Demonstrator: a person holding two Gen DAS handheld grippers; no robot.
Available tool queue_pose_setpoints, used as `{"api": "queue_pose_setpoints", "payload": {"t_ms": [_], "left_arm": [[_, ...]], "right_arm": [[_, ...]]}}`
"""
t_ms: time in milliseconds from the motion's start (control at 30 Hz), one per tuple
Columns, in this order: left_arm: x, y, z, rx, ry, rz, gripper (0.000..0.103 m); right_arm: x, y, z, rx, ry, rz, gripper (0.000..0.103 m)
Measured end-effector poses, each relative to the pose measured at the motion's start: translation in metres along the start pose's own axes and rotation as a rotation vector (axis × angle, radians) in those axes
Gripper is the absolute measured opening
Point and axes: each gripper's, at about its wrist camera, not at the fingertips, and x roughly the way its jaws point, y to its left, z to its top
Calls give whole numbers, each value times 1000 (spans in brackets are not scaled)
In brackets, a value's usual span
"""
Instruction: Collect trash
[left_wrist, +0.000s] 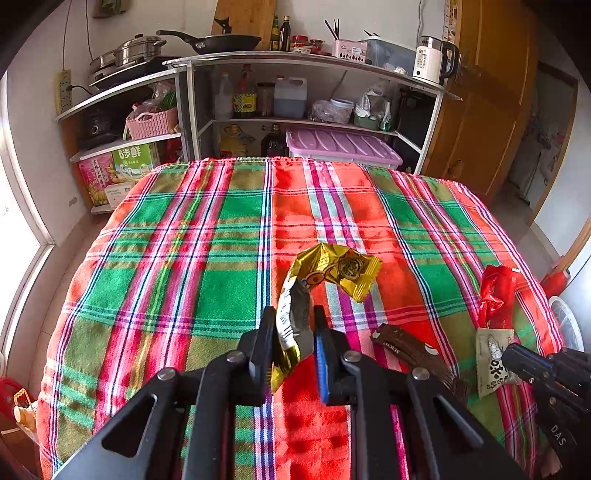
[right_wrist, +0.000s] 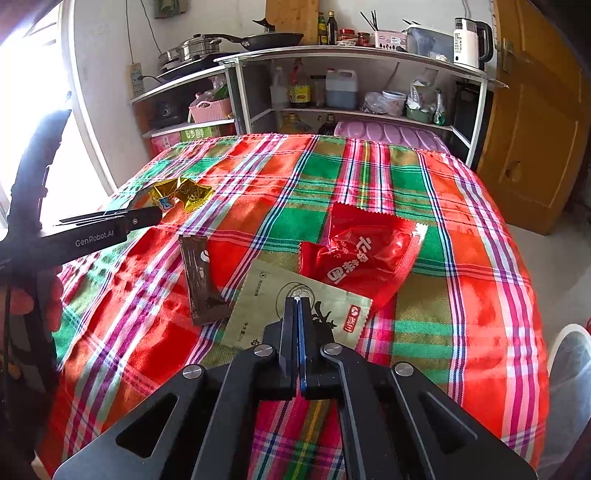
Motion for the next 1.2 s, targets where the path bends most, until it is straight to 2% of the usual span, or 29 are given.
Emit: {"api": "queue_pose_setpoints", "payload": {"t_ms": [200,333,367,400,467,533,600,667,833,900,967,1000,1033,1200], "left_arm": [[-13,-3,0,2,-24,-16,20],[-17,-7,-2,12,-27,-25,20],[-17,-8,-2,14,-28,-26,20],[-17,-8,-3,14,-27,-27,20],[-17,-10,-4,17,-22,-32,20],[-16,-12,-4,20,-19,-32,20],[-16,-13,-5,23,-19,-36,20],[-16,-14,-5,22,-19,-36,20],[-15,-12,-4,20,-19,-39,20],[-16,-12,-5,19,-19,-40,20],[-16,-14,-6,18,-19,-46,20],[-17,-15,-7,20,-20,-46,20],[-17,-15,-7,21,-19,-48,20],[-22,-21,-11,33,-21,-56,20]], "right_arm": [[-12,-4,-3,19,-28,24,0],[-10,-9,1,-13,-4,96,0],[-8,-11,3,-20,3,103,3],[-6,-13,4,-30,8,100,8],[-4,-14,5,-60,11,90,44],[0,-10,4,-119,29,128,63],[7,-3,-1,-187,61,155,63],[14,5,-4,-247,94,112,63],[17,7,-4,-266,91,92,62],[17,4,-4,-259,89,86,57],[17,2,-4,-250,82,75,42],[16,1,-4,-246,80,75,39],[16,1,-4,-243,78,71,26],[12,3,-4,-253,59,52,15]]}}
